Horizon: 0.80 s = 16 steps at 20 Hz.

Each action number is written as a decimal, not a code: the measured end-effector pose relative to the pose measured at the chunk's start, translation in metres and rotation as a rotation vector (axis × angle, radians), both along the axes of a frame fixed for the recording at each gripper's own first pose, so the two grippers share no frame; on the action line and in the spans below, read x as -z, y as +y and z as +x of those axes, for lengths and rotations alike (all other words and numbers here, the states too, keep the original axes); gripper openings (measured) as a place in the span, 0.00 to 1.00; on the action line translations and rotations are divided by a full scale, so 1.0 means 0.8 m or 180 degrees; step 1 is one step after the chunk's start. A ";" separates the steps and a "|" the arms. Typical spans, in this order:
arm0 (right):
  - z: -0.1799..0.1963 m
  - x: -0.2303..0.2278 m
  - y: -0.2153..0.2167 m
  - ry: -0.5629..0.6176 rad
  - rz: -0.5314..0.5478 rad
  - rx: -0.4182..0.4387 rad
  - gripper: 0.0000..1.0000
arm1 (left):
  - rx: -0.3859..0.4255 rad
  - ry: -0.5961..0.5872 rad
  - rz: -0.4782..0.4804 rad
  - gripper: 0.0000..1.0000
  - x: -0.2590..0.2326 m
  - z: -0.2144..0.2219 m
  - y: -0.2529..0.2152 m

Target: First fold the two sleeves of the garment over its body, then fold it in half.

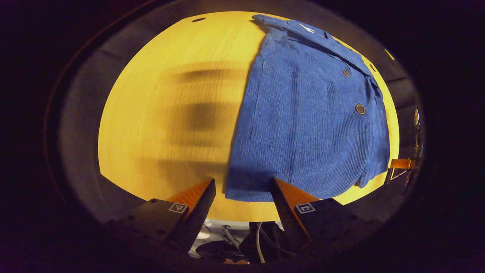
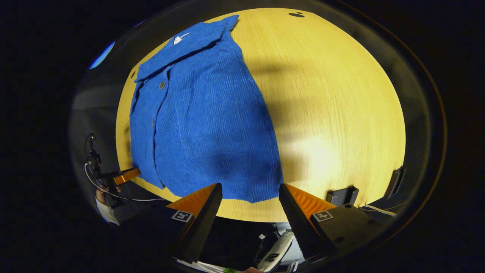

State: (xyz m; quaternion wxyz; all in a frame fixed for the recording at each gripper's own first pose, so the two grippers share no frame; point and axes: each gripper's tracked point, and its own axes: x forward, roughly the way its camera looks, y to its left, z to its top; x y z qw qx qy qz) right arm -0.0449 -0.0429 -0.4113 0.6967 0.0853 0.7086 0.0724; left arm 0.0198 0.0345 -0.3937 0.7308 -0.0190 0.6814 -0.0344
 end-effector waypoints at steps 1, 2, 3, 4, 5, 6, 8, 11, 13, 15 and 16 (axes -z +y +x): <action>-0.006 0.008 -0.004 0.0019 -0.0057 -0.0059 0.98 | 0.0035 0.0004 0.0009 0.83 0.001 -0.001 -0.001; -0.009 0.014 -0.007 0.0029 -0.0124 -0.0109 0.98 | 0.0054 0.0029 0.0025 0.83 0.001 -0.003 -0.003; -0.013 0.019 -0.010 0.0041 -0.0166 -0.0143 0.98 | 0.0078 0.0044 0.0021 0.84 0.000 -0.004 -0.006; -0.011 0.023 -0.012 0.0030 -0.0195 -0.0149 0.99 | 0.0113 0.0046 0.0002 0.83 0.000 -0.004 -0.009; -0.007 0.028 -0.016 0.0008 -0.0255 -0.0152 0.99 | 0.0146 0.0063 0.0001 0.84 0.002 -0.005 -0.011; -0.006 0.033 -0.023 -0.0002 -0.0338 -0.0165 0.98 | 0.0179 0.0099 0.0036 0.83 0.002 -0.009 -0.014; -0.002 0.039 -0.031 -0.0010 -0.0459 -0.0141 1.00 | 0.0243 0.0102 0.0119 0.84 0.003 -0.005 -0.021; -0.002 0.041 -0.032 0.0028 -0.0566 -0.0154 0.96 | 0.0245 0.0157 0.0131 0.83 0.004 -0.003 -0.023; -0.003 0.043 -0.029 0.0035 -0.0605 -0.0129 0.97 | 0.0291 0.0192 0.0134 0.83 0.005 -0.002 -0.025; -0.002 0.042 -0.029 0.0052 -0.0614 -0.0095 0.97 | 0.0322 0.0207 0.0137 0.83 0.006 0.000 -0.026; -0.003 0.041 -0.030 0.0063 -0.0605 -0.0082 0.97 | 0.0301 0.0220 0.0139 0.83 0.005 0.000 -0.026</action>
